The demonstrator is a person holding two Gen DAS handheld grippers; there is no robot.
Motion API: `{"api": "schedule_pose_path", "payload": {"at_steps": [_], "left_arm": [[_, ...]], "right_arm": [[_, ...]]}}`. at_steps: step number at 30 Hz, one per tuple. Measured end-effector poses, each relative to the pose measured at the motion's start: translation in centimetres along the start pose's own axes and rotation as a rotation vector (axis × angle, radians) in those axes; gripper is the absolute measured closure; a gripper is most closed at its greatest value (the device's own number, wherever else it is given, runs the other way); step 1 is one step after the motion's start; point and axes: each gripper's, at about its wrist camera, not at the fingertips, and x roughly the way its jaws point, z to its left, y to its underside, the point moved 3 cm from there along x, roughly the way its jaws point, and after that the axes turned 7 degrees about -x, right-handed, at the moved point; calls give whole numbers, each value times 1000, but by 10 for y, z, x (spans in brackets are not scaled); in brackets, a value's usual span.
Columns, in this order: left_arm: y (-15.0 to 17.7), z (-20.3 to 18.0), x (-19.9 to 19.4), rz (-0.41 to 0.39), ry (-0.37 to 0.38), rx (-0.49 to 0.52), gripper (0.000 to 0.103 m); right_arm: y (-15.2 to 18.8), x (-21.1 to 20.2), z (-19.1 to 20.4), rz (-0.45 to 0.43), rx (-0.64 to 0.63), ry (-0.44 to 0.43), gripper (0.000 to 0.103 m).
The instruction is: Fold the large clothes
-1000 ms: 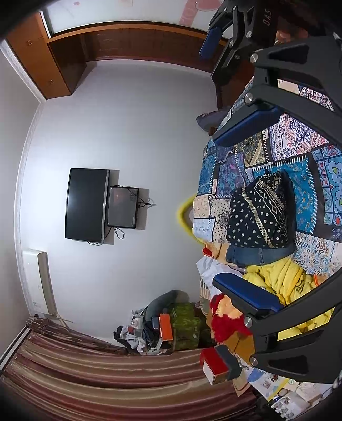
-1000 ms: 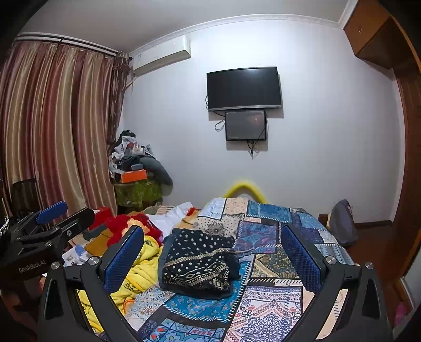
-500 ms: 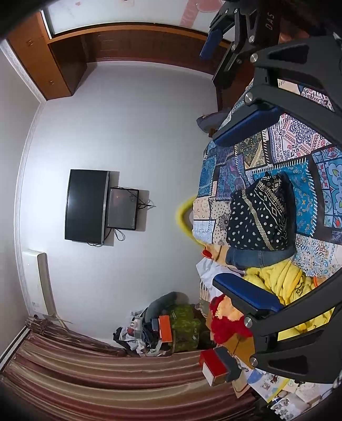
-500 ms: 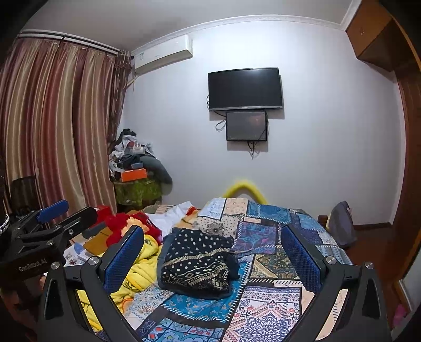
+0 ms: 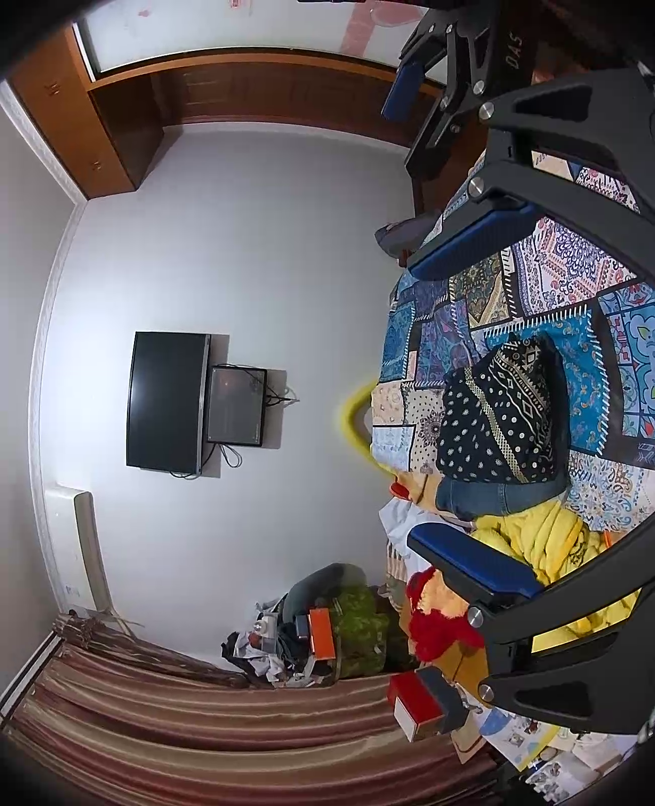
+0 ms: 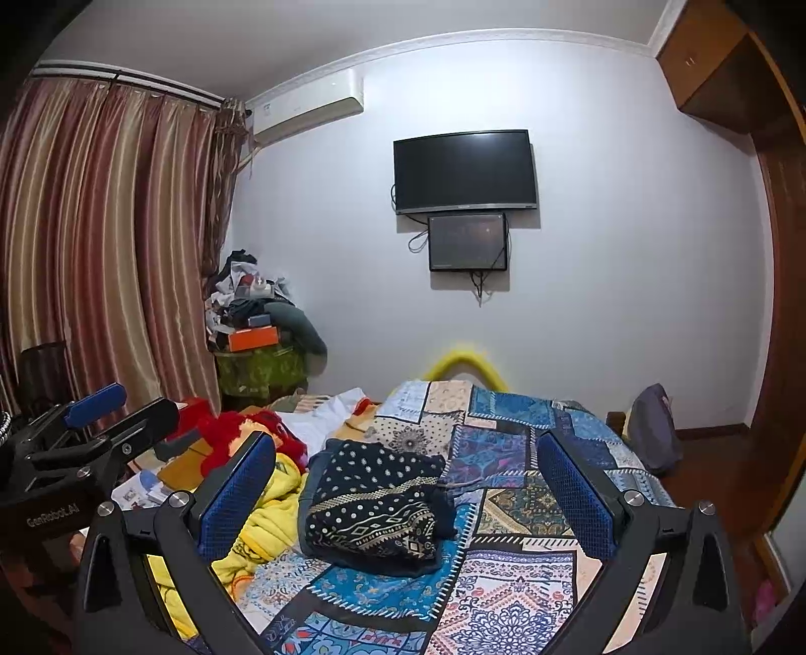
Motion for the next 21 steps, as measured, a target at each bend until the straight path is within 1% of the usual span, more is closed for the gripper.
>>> {"api": "schedule_pose_path", "payload": {"at_steps": [8, 13, 17, 21], "left_arm": [[1, 0, 2, 17, 20, -5, 6], [2, 0, 2, 20, 24, -6, 6], [1, 0, 2, 12, 9, -2, 5], [3, -1, 3, 15, 16, 0, 5]], "right_arm": [[-1, 0, -2, 0, 7, 0, 0], [0, -1, -1, -3, 7, 4, 0], [-1, -1, -1, -4, 6, 8, 0], [0, -1, -1, -2, 7, 9, 0]]}}
